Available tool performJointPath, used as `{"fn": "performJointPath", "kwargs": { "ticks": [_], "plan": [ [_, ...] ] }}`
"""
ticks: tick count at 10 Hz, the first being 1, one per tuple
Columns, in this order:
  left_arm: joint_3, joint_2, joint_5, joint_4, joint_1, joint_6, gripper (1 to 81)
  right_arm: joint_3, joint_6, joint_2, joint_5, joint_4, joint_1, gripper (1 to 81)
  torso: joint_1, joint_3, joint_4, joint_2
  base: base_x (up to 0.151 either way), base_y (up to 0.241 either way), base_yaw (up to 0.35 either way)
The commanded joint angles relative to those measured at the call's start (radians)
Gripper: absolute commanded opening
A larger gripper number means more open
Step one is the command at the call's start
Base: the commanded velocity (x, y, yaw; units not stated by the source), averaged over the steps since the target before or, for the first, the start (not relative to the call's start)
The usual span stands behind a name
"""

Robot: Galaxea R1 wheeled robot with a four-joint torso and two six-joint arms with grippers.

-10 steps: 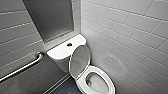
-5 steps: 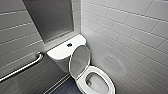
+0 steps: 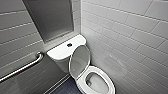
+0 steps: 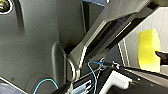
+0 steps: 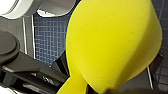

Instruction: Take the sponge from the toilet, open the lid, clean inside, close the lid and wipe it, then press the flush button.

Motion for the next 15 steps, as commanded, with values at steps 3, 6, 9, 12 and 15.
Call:
{"fn": "performJointPath", "kwargs": {
  "ticks": [3, 6, 9, 12, 15],
  "plan": [
    [-0.149, 0.046, -0.056, -0.005, 0.036, -0.007, 81.1, 0.270, 0.030, -0.181, -0.016, -0.042, 0.106, 1.0, 0.000, 0.000, 0.000, 0.000, 0.000, 0.000, 0.000],
    [-0.177, 0.057, -0.059, -0.011, 0.078, 0.004, 81.1, 0.406, 0.028, -0.265, -0.035, 0.001, 0.210, 1.0, 0.000, 0.000, 0.000, 0.000, 0.000, 0.000, 0.000],
    [-0.206, 0.066, -0.059, -0.054, 0.081, 0.050, 81.1, 0.475, 0.030, -0.313, -0.101, 0.044, 0.313, 1.0, 0.000, 0.000, 0.000, 0.000, 0.000, 0.000, 0.000],
    [-0.263, 0.119, -0.082, -0.504, 0.092, 0.569, 81.1, 0.514, 0.028, -0.313, -0.236, 0.098, 0.463, 1.0, 0.000, 0.000, 0.000, 0.000, 0.000, 0.000, 0.000],
    [-0.303, 0.158, -0.130, -0.917, 0.092, 0.998, 81.1, 0.495, 0.028, -0.310, -0.322, 0.131, 0.593, 1.0, 0.000, 0.000, 0.000, 0.000, 0.000, 0.000, 0.000]
  ]
}}
